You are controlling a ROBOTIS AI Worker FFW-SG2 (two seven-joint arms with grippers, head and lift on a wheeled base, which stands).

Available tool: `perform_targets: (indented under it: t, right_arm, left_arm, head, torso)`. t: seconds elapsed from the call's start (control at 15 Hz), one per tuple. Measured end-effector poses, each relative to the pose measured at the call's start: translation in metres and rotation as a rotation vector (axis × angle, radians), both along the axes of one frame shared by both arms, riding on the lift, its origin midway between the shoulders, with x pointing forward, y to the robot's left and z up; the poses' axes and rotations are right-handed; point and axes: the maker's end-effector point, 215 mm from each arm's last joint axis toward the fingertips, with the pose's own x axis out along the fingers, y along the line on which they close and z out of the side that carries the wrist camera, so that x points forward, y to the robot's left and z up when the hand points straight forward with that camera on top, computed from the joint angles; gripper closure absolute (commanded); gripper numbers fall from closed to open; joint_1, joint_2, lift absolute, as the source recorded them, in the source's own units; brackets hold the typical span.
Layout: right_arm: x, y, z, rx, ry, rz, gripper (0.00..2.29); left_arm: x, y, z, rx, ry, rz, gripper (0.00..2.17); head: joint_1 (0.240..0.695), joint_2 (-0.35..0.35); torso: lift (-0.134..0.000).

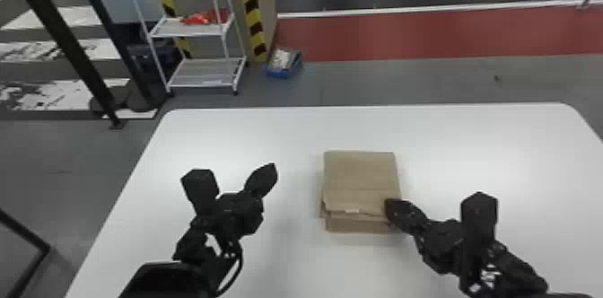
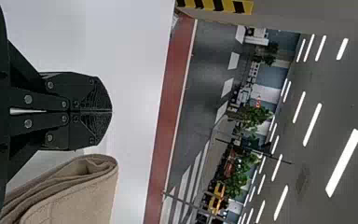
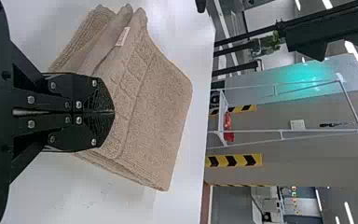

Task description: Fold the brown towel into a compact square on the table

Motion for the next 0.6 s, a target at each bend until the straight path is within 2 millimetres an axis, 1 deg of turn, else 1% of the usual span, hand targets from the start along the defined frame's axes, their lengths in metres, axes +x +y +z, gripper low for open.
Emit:
perform_targets:
  t: [0.07,0.13,0.2,0.27,0.33,0.4,0.47,0.53,0.6]
  right_arm:
    - [0.0,-0.003,0.007,0.008,-0.02,-0.005,1.4]
    - [0.0,-0.005,0.019,0.018,-0.048,-0.009,0.44]
    - [-0.002,-0.008,0.033,0.029,-0.075,-0.017,0.0]
    - [-0.005,-0.013,0.047,0.042,-0.098,-0.03,0.0]
    - [-0.01,-0.022,0.063,0.059,-0.119,-0.05,0.0]
    - [-0.015,-0.033,0.076,0.067,-0.137,-0.076,0.05]
    - [-0.02,-0.05,0.091,0.066,-0.161,-0.118,0.06]
    - [-0.025,-0.068,0.104,0.059,-0.186,-0.164,0.06]
    - [-0.032,-0.09,0.121,0.05,-0.219,-0.222,0.06]
  left_arm:
    - [-0.001,-0.001,0.0,0.004,0.001,-0.001,1.94]
    - [0.0,-0.003,0.003,0.01,-0.003,-0.004,1.82]
    - [0.001,-0.006,0.011,0.014,-0.015,-0.01,1.62]
    - [0.002,-0.009,0.021,0.017,-0.034,-0.016,1.27]
    - [0.001,-0.013,0.034,0.021,-0.061,-0.02,0.59]
    - [0.0,-0.017,0.045,0.028,-0.085,-0.021,0.1]
    - [-0.001,-0.021,0.058,0.041,-0.114,-0.021,0.02]
    - [-0.003,-0.024,0.066,0.057,-0.136,-0.017,0.02]
    - [-0.005,-0.028,0.075,0.078,-0.155,-0.015,0.03]
  head:
    - [0.695,0.126]
    - [0.695,0.123]
    - [0.695,0.12]
    - [0.695,0.113]
    - [0.695,0.094]
    - [0.695,0.079]
    - [0.695,0.061]
    - [0.695,0.039]
    - [0.695,0.018]
  torso:
    - [-0.057]
    - [-0.057]
    - [-0.057]
    - [-0.057]
    - [-0.057]
    - [-0.057]
    - [-0.057]
    - [-0.057]
    - [-0.057]
